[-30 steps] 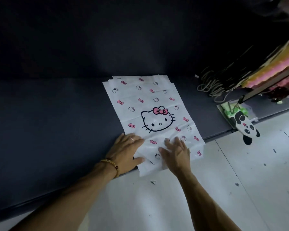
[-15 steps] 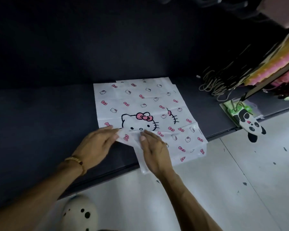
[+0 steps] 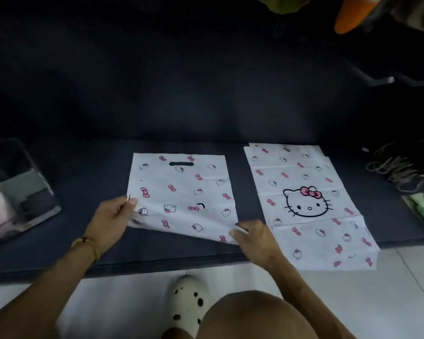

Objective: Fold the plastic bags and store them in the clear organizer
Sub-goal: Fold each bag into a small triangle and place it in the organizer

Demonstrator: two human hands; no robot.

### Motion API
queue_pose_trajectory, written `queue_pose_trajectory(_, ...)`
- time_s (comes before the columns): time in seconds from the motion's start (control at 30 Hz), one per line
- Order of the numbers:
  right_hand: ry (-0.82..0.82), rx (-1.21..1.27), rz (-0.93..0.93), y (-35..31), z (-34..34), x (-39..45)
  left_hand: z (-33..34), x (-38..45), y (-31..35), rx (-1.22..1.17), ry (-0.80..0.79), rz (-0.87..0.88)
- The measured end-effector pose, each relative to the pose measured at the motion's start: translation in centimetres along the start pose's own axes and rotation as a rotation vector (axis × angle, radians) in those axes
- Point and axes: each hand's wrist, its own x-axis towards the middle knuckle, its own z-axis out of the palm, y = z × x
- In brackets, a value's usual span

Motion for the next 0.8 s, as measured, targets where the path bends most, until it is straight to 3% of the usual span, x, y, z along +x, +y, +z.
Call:
queue_pose_trajectory(0.17, 0.282, 0.524, 0.126, -2.4, -0.2, 1.8, -1.5, -0.6, -4.0, -0.14, 0.048, -0.221)
queue_pose_trajectory(0.27, 0.278, 0.621, 0.176, -3.2, 0.7, 2.7, -1.6, -0.6, -5.1, -0.263, 0.139, -0.306)
queue_pose_trajectory(0.4, 0.198, 0.492, 0.185, -3.6, 2.2, 3.3, -1.5, -0.3, -5.3, -0.423, 0.227, -0.351)
queue_pose_trajectory(0.53, 0.274, 0.354, 0.069, -4.3, 3.2, 5.1, -2.6, 0.8, -4.3, -0.633, 0.233, -0.382)
queue_pose_trajectory(0.6, 0.29, 0.344, 0.055, -4.7, 3.7, 6.4, -3.1, 1.0, -4.2, -0.601, 0.14, -0.354)
queue_pose_trajectory(0.8, 0.297, 0.355, 0.16, -4.2, 5.9, 8.9, -2.3, 1.5, -5.4, -0.191, 0.03, -0.268)
